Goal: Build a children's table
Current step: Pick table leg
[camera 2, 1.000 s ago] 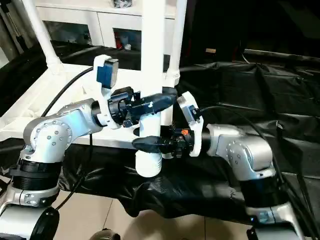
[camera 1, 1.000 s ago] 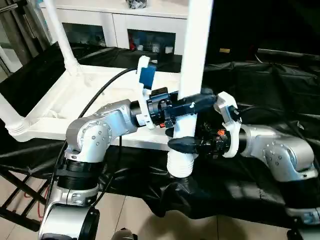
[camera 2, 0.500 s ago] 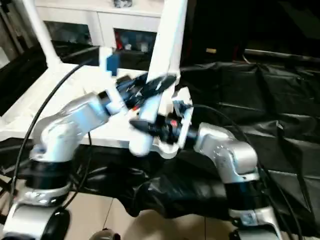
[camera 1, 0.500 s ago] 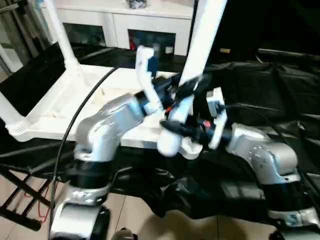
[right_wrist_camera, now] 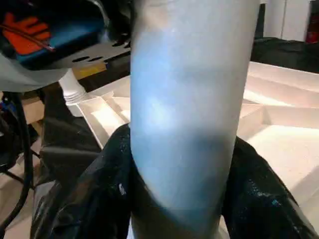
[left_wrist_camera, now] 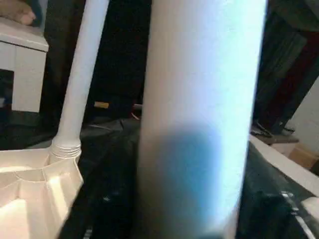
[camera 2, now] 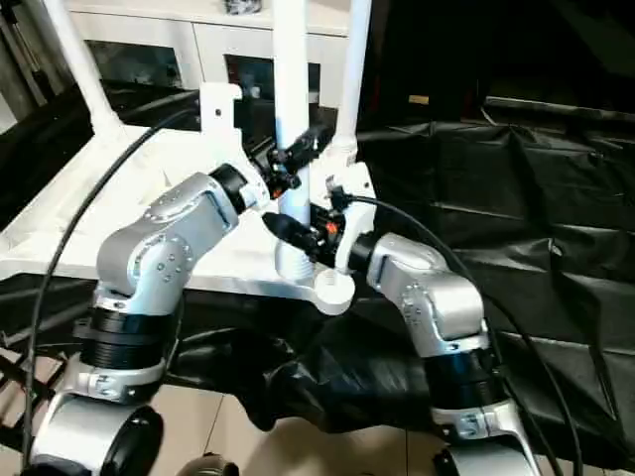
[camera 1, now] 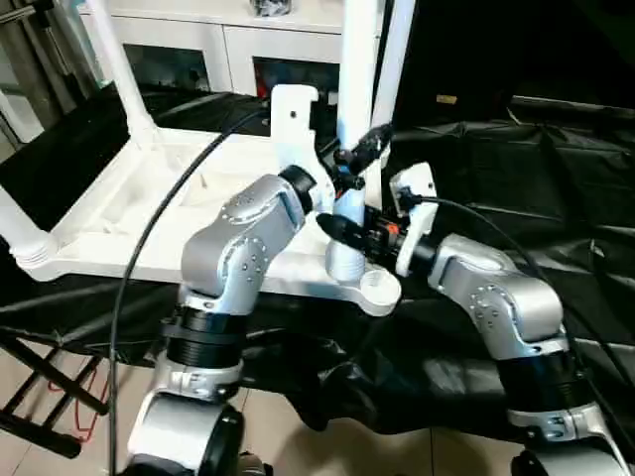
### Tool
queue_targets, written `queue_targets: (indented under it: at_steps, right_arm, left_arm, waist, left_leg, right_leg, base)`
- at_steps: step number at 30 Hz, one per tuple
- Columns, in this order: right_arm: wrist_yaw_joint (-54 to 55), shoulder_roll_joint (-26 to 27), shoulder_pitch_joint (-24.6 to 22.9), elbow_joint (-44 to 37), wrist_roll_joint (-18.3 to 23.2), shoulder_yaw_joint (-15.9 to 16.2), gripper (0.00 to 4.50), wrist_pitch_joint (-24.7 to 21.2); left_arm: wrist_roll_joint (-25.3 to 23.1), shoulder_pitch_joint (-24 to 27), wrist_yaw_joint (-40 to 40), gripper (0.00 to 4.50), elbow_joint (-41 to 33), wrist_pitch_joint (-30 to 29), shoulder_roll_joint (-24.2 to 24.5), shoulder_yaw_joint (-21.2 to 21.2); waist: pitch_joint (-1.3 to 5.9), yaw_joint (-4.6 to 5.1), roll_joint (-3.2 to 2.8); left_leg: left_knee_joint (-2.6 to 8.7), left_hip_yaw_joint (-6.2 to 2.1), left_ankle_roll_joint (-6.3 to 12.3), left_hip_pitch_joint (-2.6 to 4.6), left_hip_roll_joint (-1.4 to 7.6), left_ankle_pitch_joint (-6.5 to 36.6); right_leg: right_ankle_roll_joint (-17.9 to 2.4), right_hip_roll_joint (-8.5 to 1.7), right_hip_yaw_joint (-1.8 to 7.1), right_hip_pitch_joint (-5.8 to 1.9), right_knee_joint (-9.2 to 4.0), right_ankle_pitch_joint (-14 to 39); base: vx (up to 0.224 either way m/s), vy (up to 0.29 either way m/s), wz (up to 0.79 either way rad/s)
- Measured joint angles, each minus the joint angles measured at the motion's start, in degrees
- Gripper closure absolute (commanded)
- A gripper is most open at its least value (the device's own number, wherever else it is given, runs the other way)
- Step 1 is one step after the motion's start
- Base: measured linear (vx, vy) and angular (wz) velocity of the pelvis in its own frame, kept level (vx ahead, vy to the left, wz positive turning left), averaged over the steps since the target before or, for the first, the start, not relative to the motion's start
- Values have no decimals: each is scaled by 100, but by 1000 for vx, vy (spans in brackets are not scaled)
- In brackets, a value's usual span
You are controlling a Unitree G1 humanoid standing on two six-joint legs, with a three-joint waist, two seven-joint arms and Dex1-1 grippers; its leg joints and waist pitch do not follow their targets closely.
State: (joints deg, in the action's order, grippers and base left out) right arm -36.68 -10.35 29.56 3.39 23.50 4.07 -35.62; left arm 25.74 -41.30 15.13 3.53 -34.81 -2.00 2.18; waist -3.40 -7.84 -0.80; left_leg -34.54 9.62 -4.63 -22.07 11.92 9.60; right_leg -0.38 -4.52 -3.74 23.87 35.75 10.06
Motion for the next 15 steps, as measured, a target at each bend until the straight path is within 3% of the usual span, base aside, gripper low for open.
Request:
queue_targets:
  at_steps: [3, 8, 15]
  right_arm:
    - [-57, -16, 1, 0, 78, -30, 189, -44]
    - [-662, -468, 181, -70, 439, -78, 145, -429]
    - [-1650, -1119, 197, -123, 874, -125, 140, -889]
  left_arm:
    - [95, 0, 6, 260, 16, -19, -19, 60]
    - [522, -2, 320, 262, 96, -337, 12, 237]
    - [1054, -13, 982, 262, 173, -732, 183, 361]
  waist:
    - [0, -1, 0]
    - [0, -22, 0]
    - [0, -21, 1]
  left_leg:
    - [0, 0, 0, 0, 0, 0]
    - [-1, 0, 1, -1, -1, 0]
    - [-1, 1, 2, 1, -1, 0]
  right_leg:
    - [0, 0, 1, 0, -1, 0]
    - [-1, 0, 1, -2, -2, -1]
    - [-2, 0, 0, -3, -1, -2]
  base:
    - [0, 0, 0]
    - [0, 0, 0]
    - [0, 0, 0]
